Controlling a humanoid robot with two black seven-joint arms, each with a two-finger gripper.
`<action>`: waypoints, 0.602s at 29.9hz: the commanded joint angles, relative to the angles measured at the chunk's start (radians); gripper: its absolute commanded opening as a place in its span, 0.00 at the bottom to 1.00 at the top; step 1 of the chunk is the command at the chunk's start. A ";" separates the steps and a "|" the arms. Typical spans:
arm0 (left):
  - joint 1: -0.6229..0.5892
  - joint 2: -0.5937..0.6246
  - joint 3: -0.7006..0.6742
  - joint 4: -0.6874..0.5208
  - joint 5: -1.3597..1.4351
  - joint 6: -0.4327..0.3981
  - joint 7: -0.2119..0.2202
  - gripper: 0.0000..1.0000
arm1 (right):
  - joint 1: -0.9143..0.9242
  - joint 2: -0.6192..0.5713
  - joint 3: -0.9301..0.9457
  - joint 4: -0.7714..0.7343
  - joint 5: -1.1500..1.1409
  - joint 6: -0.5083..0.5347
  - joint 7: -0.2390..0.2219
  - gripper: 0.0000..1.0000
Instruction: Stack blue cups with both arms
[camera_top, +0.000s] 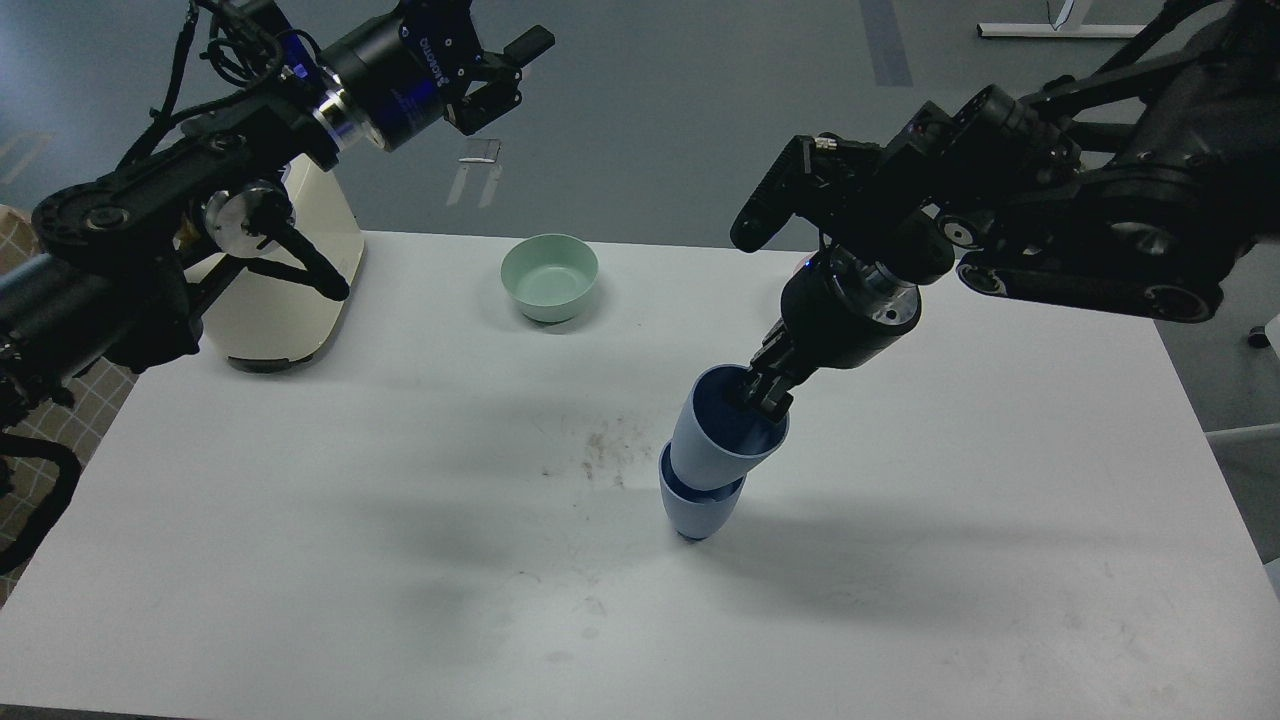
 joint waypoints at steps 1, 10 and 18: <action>0.000 0.002 0.000 0.000 0.000 0.000 -0.001 0.98 | -0.008 0.010 0.000 -0.008 0.001 0.000 0.000 0.01; 0.000 0.002 0.000 0.000 0.000 0.000 -0.001 0.98 | -0.009 0.008 -0.006 -0.008 0.001 0.000 0.000 0.11; 0.000 0.003 0.000 0.001 0.000 0.000 -0.001 0.98 | -0.009 0.005 -0.011 -0.008 0.001 0.000 0.000 0.41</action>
